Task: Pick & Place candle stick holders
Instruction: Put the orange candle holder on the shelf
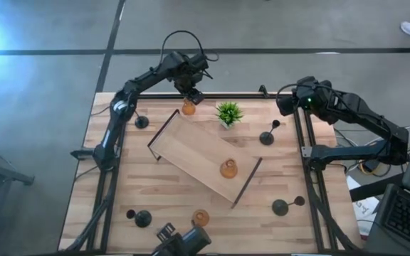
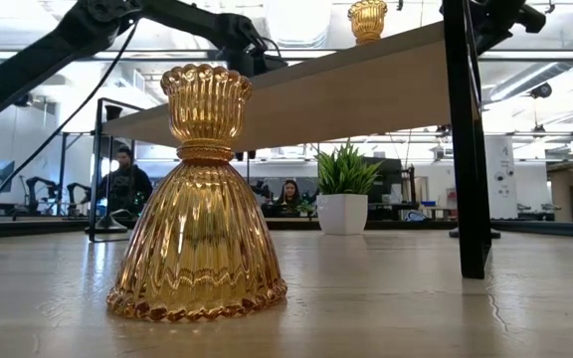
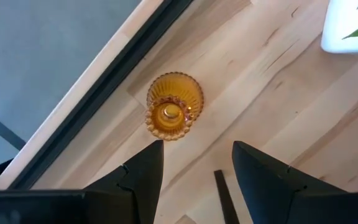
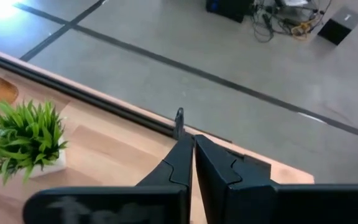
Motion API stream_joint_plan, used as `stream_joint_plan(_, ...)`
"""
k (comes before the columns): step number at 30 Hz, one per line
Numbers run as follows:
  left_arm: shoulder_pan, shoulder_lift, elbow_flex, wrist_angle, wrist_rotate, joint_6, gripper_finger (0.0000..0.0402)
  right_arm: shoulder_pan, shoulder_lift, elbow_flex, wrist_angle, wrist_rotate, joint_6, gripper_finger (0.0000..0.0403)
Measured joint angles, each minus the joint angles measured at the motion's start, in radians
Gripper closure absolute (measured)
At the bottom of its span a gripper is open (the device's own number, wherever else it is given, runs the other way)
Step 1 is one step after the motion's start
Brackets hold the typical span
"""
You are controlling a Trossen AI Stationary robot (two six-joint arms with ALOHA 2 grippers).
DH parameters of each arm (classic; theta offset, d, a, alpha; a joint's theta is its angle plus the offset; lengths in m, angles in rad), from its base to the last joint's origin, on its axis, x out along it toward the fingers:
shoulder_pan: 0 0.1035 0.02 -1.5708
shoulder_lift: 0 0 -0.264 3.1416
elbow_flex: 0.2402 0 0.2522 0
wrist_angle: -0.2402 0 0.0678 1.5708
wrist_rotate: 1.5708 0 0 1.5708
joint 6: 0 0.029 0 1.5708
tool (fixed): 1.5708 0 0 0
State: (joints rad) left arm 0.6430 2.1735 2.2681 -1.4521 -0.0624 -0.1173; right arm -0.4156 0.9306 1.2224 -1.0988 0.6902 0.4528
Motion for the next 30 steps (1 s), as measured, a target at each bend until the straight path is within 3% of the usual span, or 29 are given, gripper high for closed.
stream_joint_plan(10,-0.004,0.002,-0.09,0.006,0.023,-0.026,0.0206,-0.011,0.0,0.0,-0.007,-0.02,0.0,0.034)
stream_joint_plan(19,-0.006,0.002,-0.213,0.127,0.07,0.022,0.0206,-0.011,0.0,0.0,-0.007,-0.009,-0.018,0.0307)
stream_joint_plan(30,-0.009,-0.005,-0.191,0.125,0.061,0.065,0.0206,-0.011,0.002,0.0,-0.006,-0.009,-0.019,0.0301)
